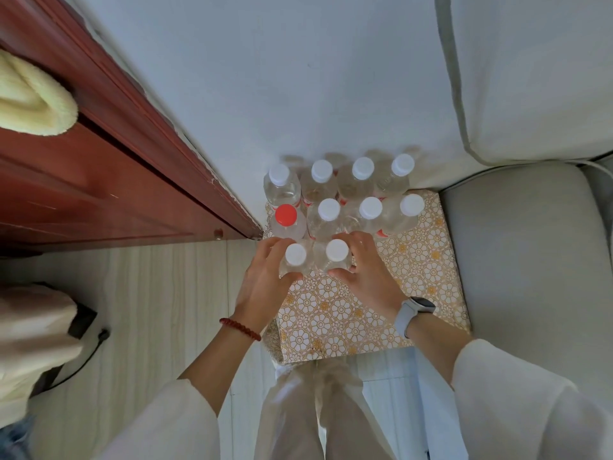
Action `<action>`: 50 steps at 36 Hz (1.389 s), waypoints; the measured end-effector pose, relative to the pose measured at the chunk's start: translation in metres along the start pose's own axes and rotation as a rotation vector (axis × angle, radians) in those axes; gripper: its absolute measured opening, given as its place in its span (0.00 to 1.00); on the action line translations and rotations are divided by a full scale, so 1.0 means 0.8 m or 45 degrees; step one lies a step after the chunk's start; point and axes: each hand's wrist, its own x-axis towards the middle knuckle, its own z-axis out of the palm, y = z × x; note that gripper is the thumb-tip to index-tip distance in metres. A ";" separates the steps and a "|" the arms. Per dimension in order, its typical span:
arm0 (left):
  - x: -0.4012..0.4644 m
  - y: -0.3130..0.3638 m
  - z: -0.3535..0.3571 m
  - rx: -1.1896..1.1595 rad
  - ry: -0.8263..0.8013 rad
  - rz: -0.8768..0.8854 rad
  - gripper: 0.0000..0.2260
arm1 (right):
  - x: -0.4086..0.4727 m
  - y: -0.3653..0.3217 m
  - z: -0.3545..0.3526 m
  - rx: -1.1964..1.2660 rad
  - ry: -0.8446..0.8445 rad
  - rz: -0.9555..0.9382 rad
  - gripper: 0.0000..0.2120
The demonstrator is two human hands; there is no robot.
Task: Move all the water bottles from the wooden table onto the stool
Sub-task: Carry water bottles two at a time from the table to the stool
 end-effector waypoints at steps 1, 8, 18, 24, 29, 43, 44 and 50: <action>0.000 0.000 0.000 0.009 0.001 0.003 0.22 | 0.000 -0.001 0.000 0.006 -0.007 0.005 0.25; -0.003 -0.002 0.006 0.056 -0.009 0.009 0.23 | -0.002 -0.002 0.000 -0.036 -0.020 -0.017 0.26; -0.013 0.015 0.007 0.147 0.023 -0.126 0.29 | -0.022 -0.017 0.002 -0.102 0.051 0.027 0.36; -0.042 0.047 -0.016 0.084 0.107 -0.184 0.28 | -0.049 -0.053 -0.033 -0.062 0.218 -0.056 0.27; -0.083 0.072 -0.074 0.108 0.305 -0.182 0.21 | -0.063 -0.121 -0.046 -0.127 0.093 -0.300 0.14; -0.482 0.037 -0.285 0.382 1.180 -0.553 0.15 | -0.267 -0.396 0.125 -0.215 -0.503 -1.027 0.11; -0.532 0.034 -0.287 0.401 1.255 -0.611 0.15 | -0.303 -0.410 0.147 -0.219 -0.559 -1.080 0.11; -0.845 0.015 -0.239 0.450 1.563 -1.019 0.14 | -0.539 -0.448 0.285 -0.282 -0.938 -1.300 0.11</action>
